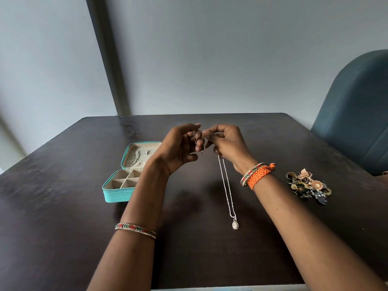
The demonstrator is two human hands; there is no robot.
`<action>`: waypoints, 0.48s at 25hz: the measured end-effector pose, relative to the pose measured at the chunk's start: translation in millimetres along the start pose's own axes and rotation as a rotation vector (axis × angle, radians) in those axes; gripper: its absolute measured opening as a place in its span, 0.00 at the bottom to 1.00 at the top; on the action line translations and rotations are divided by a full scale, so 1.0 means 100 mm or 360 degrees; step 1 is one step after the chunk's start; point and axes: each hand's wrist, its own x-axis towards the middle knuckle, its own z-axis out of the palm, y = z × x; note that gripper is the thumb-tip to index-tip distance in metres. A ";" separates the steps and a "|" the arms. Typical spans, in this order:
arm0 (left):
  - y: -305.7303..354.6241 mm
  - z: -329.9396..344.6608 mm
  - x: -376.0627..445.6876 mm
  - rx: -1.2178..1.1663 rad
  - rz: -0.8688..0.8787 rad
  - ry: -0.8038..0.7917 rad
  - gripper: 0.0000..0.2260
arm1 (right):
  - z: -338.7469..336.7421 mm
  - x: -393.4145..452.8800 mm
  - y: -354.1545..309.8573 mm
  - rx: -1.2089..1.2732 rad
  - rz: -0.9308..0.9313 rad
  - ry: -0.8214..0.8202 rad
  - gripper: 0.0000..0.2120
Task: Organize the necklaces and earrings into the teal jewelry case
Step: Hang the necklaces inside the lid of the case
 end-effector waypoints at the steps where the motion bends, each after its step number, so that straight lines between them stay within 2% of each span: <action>1: 0.01 -0.02 0.01 -0.0090 0.0067 0.0006 0.14 | -0.02 0.01 0.01 -0.0012 -0.0009 0.0041 0.05; 5: 0.04 -0.06 0.03 -0.0323 0.0211 0.0009 0.16 | -0.04 0.02 -0.04 0.0269 0.0114 -0.0052 0.03; 8: 0.03 -0.04 0.01 -0.0357 0.0228 0.0015 0.12 | 0.00 -0.02 -0.14 0.1037 0.0312 -0.0254 0.07; 10: 0.04 -0.02 -0.01 -0.0422 0.0172 -0.0004 0.13 | 0.00 -0.04 -0.17 0.1368 0.0369 -0.0349 0.09; 12: 0.05 -0.03 0.00 -0.0687 0.0181 0.0004 0.11 | 0.03 -0.05 -0.19 0.1257 0.0369 -0.0360 0.10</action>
